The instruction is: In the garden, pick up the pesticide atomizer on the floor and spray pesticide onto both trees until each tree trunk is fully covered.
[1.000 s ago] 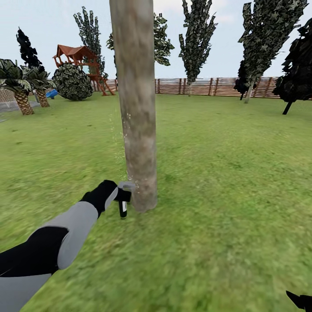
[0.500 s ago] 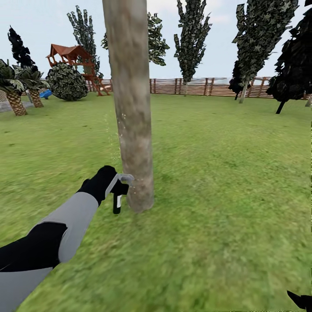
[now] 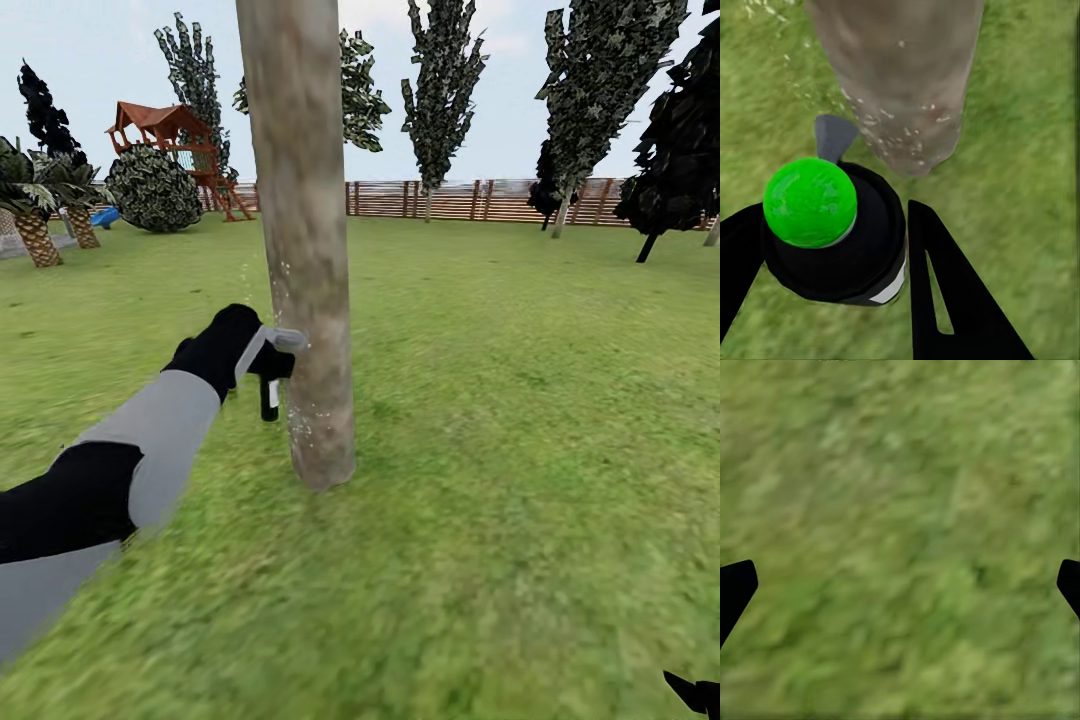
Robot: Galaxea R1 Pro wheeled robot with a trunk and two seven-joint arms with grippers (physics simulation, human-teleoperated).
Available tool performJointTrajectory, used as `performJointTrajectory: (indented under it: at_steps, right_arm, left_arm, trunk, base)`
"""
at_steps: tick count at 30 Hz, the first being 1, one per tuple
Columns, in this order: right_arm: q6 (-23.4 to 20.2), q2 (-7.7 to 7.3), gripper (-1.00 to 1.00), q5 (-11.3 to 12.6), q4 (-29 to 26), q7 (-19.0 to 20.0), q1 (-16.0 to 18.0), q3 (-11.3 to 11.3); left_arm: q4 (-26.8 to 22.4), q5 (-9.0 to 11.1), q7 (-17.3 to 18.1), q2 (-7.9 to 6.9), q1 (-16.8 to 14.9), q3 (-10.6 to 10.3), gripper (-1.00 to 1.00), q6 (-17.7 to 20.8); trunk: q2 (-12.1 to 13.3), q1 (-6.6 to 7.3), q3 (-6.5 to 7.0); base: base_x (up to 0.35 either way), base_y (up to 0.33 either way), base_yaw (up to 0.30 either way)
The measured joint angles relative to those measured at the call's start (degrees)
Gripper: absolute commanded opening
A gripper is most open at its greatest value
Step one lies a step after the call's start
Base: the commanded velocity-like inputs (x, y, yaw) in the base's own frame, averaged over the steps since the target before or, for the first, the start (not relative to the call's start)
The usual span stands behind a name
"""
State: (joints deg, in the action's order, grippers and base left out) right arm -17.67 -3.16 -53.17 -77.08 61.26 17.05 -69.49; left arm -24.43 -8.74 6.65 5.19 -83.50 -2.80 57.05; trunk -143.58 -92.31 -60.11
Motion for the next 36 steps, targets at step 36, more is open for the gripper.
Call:
performJointTrajectory:
  at_steps: [36]
  right_arm:
    - [0.0,-0.01,1.00,0.0,0.0,0.0,0.0,0.0]
  left_arm:
    - [23.0,-0.1,0.2,1.25,-19.4,0.0,-1.00,-0.7]
  trunk:
    - [0.0,-0.03,-0.02]
  base:
    - [0.000,0.000,0.000]
